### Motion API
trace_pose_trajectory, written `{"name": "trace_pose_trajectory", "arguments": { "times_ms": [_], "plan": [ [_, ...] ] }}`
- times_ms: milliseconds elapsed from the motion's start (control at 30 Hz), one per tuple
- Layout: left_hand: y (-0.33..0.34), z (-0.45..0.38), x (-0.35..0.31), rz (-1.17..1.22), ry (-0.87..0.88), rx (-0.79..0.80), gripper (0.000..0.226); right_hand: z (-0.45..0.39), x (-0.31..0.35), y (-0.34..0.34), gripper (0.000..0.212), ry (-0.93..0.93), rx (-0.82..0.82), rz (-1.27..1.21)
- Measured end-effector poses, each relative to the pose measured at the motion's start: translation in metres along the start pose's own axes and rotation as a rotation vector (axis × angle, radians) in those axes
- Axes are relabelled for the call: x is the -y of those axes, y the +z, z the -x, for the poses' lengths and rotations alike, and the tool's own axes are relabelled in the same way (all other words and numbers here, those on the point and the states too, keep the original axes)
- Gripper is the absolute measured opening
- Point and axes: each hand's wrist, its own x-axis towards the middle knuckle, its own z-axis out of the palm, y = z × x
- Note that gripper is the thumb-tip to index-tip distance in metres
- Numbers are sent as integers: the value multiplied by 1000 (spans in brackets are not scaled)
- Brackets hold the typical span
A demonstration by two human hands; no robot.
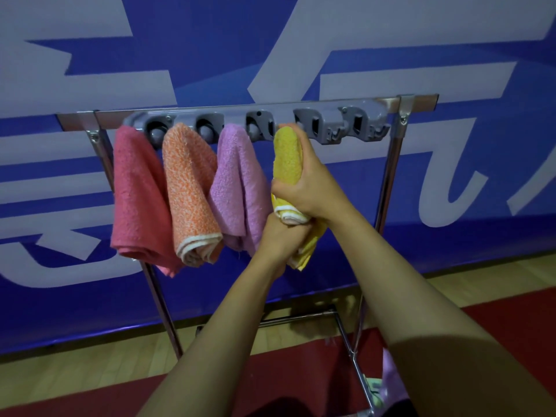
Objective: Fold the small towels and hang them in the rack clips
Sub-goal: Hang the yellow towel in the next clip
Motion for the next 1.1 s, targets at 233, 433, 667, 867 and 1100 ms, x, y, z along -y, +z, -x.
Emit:
{"name": "trace_pose_trajectory", "arguments": {
  "times_ms": [233,433,667,867,1100],
  "plan": [
    [-2,-3,5,-24,-1,-55,31,0,1,5,84,11,-97,74],
    [-5,22,5,64,-152,-49,20,3,3,11,79,38,-134,15],
    [-10,50,17,92,-292,51,23,16,12,13,92,71,-125,-117],
    [-5,58,31,59,-297,86,19,37,-2,14,104,206,-34,-66],
    [6,64,37,88,-297,112,18,37,-4,10,73,212,-39,17]
  ]
}}
